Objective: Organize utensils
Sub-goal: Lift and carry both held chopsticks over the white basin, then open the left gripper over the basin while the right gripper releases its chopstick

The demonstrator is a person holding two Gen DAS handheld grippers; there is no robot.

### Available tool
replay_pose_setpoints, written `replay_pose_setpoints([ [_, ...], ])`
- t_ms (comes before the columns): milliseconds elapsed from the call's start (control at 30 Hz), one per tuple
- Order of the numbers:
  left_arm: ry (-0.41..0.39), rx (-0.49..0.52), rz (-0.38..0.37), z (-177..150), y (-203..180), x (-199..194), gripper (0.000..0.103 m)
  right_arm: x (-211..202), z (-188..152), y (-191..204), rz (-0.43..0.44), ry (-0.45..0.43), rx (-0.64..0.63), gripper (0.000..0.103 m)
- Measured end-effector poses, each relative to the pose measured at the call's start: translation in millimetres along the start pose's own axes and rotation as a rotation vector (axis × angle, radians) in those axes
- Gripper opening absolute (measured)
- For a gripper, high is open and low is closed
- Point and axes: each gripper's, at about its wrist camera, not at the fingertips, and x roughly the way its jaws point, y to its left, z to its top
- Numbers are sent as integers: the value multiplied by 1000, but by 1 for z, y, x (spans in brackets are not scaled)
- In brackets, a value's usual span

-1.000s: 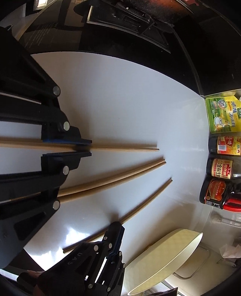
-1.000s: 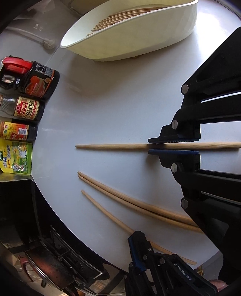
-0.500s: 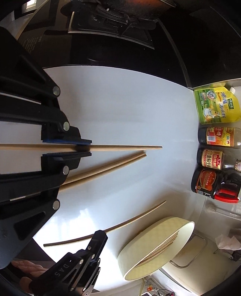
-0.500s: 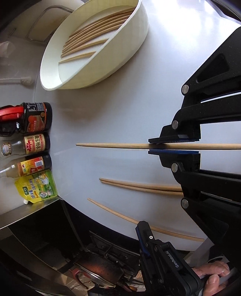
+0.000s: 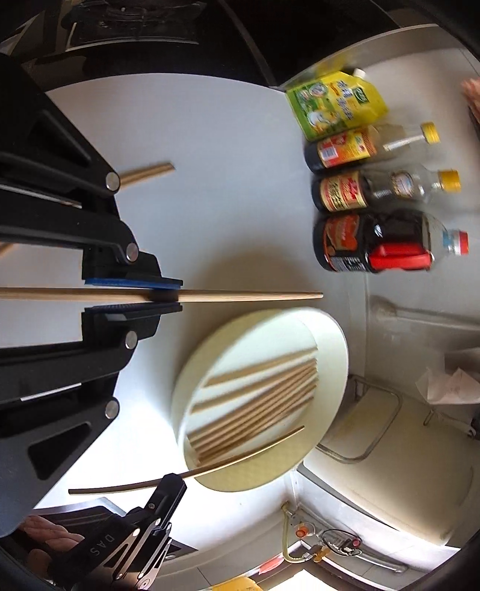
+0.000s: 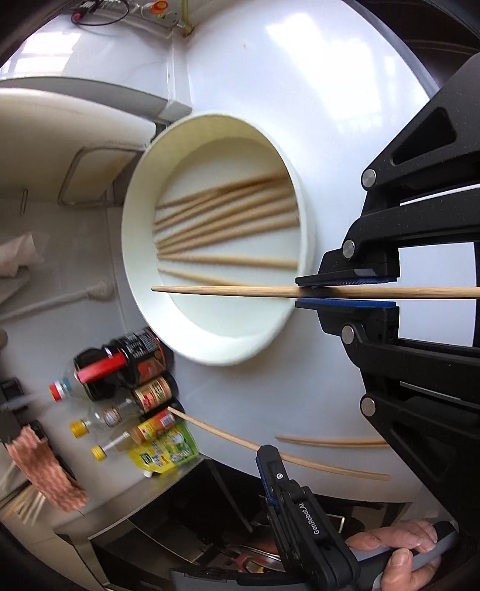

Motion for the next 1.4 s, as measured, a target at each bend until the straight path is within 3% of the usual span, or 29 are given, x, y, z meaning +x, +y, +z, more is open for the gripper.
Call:
replay_pose_setpoints([
  [167, -14, 25, -29, 38, -47, 18, 8, 3, 29, -53, -17, -30, 51, 6],
  [367, -8, 21, -9, 69, -80, 52, 8, 22, 59, -90, 15, -45, 77, 6],
  [667, 12, 13, 45, 105, -97, 93, 8, 54, 94, -105, 66, -66, 82, 6],
  [1167, 83, -21, 59, 117, -97, 131, 8, 103, 99, -97, 73, 21, 59, 6],
  [1200, 83, -26, 63, 117, -96, 131, 10, 103, 99, -97, 67, 21, 64, 6],
  [1367, 54, -35, 79, 120, -93, 125, 40, 99, 99, -100, 67, 3, 70, 8],
  [1400, 48, -36, 79, 120, -93, 124, 42, 98, 98, -100, 65, 2, 69, 8],
])
